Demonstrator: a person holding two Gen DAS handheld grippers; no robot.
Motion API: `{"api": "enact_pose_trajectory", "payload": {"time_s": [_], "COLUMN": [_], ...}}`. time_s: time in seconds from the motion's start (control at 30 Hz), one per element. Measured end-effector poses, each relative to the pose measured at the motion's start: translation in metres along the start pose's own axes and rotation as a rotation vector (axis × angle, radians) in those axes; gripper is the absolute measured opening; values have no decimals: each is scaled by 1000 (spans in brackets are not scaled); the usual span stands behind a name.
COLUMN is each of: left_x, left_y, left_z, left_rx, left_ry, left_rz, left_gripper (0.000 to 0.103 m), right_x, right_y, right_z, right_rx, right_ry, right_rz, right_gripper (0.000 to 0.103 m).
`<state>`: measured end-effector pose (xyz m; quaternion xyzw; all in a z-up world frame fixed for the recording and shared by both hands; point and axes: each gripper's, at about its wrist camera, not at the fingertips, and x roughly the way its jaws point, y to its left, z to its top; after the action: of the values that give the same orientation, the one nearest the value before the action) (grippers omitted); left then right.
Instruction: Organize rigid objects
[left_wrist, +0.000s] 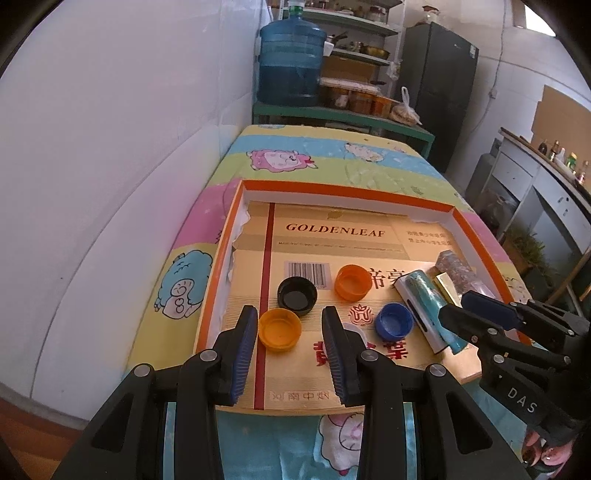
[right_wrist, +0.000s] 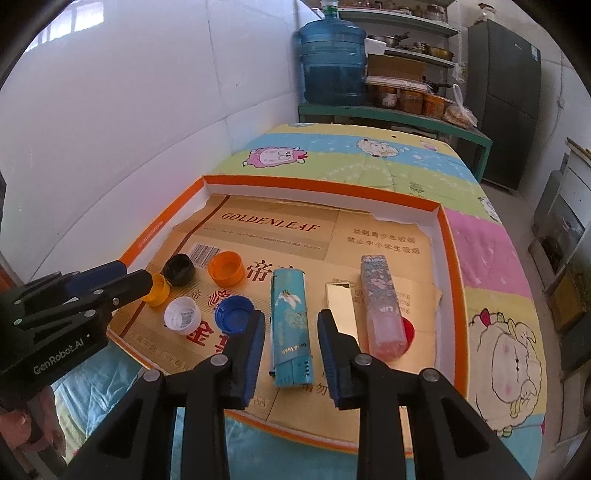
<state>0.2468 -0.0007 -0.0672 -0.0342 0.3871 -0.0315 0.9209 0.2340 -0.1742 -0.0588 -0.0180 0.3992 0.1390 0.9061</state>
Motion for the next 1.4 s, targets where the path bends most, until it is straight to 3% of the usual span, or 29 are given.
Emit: {"api": "enact_pose_trajectory", "payload": {"time_s": [0.57, 1.4], "left_x": [-35, -133], "left_y": [-3, -7], "left_z": [-10, -47], "left_rx": [13, 13], "left_ry": [-42, -130], "left_rz": [-9, -47], "left_gripper": [37, 37], "right_x": [-44, -139], "right_y": [3, 42], "right_z": [-20, -57], "right_rx": [73, 121], "right_ry": [-48, -154], "right_rz": [-58, -148], "right_gripper": [29, 29]}}
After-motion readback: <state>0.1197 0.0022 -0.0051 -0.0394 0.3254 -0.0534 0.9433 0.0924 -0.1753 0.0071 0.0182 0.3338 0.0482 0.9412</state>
